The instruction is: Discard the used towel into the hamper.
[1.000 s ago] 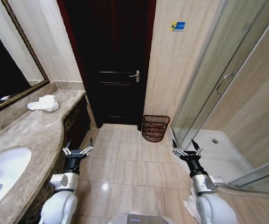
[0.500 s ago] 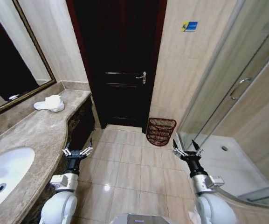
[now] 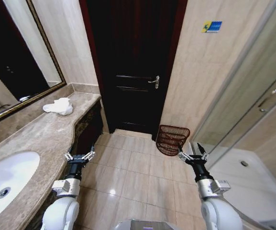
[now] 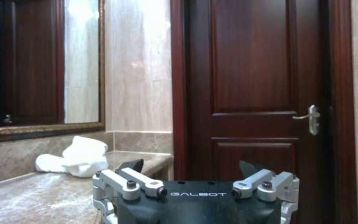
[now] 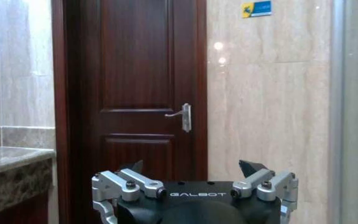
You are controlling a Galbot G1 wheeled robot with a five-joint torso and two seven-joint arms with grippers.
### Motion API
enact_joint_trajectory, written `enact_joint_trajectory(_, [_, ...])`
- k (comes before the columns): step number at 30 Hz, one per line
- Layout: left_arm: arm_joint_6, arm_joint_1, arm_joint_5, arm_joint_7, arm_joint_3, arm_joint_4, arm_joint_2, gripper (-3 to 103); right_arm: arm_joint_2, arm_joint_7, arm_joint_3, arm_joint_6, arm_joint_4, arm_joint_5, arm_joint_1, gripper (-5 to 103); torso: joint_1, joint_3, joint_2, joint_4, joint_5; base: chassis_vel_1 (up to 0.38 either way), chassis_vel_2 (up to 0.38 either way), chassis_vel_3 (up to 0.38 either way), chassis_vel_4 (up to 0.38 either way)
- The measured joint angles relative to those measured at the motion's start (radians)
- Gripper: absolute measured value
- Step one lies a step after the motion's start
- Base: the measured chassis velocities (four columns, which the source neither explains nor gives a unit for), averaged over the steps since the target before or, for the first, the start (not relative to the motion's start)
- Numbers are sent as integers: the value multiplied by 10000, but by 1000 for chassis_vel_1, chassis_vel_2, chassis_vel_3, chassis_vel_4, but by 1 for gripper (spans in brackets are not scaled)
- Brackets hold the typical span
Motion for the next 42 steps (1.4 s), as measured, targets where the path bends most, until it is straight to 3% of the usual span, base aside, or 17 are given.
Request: enact_joint_trajectory(42, [19, -52, -126, 7, -14, 203, 66, 100, 91, -95, -174, -134, -121, -293, 187, 100, -2, -1, 1, -1, -1, -62, 141, 141, -60])
